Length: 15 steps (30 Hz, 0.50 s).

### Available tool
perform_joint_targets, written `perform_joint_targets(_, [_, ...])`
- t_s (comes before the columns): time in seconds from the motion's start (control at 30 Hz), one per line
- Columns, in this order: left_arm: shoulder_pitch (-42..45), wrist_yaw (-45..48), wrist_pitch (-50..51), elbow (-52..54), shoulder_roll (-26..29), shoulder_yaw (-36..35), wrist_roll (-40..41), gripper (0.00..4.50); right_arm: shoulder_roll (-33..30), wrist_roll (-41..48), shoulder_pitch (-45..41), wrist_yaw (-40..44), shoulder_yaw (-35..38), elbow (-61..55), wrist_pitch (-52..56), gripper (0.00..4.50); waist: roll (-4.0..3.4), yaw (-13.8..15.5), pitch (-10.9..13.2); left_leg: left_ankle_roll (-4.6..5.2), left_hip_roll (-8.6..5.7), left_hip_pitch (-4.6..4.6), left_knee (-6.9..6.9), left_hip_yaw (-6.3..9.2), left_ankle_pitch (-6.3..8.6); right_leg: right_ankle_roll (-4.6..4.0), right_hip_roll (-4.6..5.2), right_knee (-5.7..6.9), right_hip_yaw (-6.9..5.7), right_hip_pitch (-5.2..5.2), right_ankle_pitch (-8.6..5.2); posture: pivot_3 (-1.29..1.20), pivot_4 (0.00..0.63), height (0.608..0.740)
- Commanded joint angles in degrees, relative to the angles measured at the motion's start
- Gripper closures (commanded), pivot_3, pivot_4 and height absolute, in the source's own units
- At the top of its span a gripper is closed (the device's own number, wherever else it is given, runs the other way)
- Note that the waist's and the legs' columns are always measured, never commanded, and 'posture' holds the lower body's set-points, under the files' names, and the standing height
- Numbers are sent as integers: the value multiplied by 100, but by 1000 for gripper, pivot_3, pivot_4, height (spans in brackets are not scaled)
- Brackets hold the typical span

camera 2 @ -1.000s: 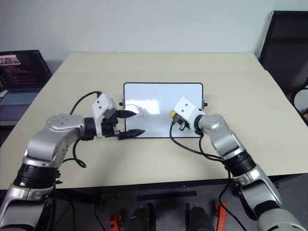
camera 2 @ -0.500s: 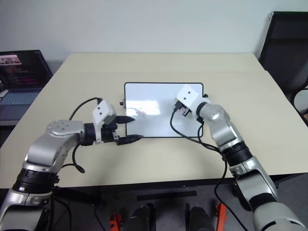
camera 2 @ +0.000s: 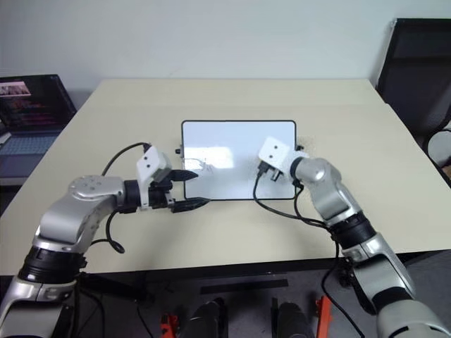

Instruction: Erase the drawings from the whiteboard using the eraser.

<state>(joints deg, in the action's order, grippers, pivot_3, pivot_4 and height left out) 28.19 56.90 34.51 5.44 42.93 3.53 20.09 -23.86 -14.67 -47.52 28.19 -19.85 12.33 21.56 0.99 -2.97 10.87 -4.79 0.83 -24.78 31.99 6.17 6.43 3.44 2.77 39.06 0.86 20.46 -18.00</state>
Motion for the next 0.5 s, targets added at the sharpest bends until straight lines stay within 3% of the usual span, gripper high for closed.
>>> perform_joint_targets(0.03, [114, -17, -12, 245, 11, -94, 55, 0, 34, -83, 4, -33, 91, 95, -60, 3306, 0, 2, 0, 0, 0, -1, -2, 0, 0, -1, 0, -2, 0, 0, -1, 0, 150, 740])
perform_joint_targets(0.4, [89, -28, -18, 240, -37, -110, 58, 0, -719, -84, 633, 1658, -422, -440, 277, 3307, 1, 6, -1, 3, 0, 3, 3, -1, -2, -23, 1, -3, -1, -7, -8, 0, 150, 740])
perform_joint_targets(0.5, [118, -19, -54, 190, -64, -79, 37, 0, -601, -186, 415, 1242, -226, -292, 58, 3307, 2, 9, -1, 4, 0, 3, 6, -2, -2, -32, 6, -5, -2, -9, -1, 0, 150, 740])
